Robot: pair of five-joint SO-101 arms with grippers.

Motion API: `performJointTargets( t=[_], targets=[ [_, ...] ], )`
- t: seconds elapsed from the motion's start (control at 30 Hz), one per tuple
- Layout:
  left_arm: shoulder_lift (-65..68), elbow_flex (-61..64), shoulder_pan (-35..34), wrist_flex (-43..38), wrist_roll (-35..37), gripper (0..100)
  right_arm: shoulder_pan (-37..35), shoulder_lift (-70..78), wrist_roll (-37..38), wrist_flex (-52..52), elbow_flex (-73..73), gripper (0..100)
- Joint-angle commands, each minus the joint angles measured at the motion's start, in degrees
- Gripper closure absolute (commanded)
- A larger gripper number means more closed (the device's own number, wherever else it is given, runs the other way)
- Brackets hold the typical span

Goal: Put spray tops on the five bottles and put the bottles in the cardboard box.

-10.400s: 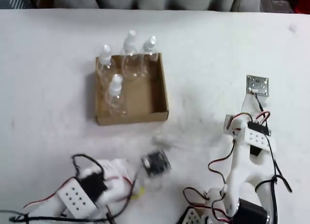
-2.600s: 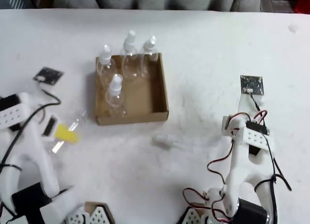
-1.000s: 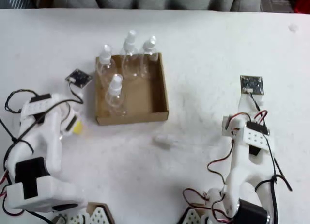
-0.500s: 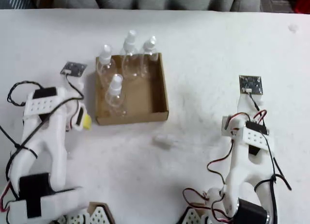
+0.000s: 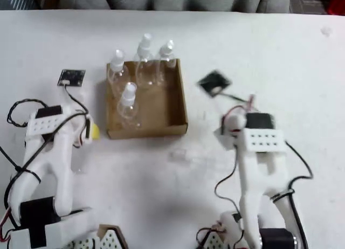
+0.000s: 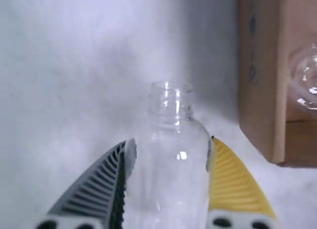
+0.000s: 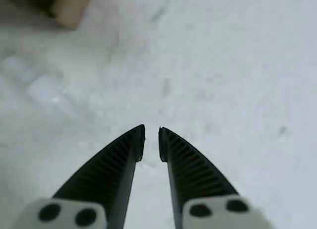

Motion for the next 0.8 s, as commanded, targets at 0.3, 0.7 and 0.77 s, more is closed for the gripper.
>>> performJointTargets(
  t=[0.3,0.7,0.77],
  targets=[
    [-3.3,-0.44,-0.75,-2.02,0.88,97,-19.65,-2.07,12.66,13.41,-2.37,83.6],
    [-3.3,-0.44,-0.75,-2.02,0.79,97,-26.51,-2.07,16.53,-0.57,9.23,76.9],
    [-3.3,-0.44,-0.75,-2.02,0.62,97,-27.12,-1.98,16.53,-1.71,9.93,76.9]
  ],
)
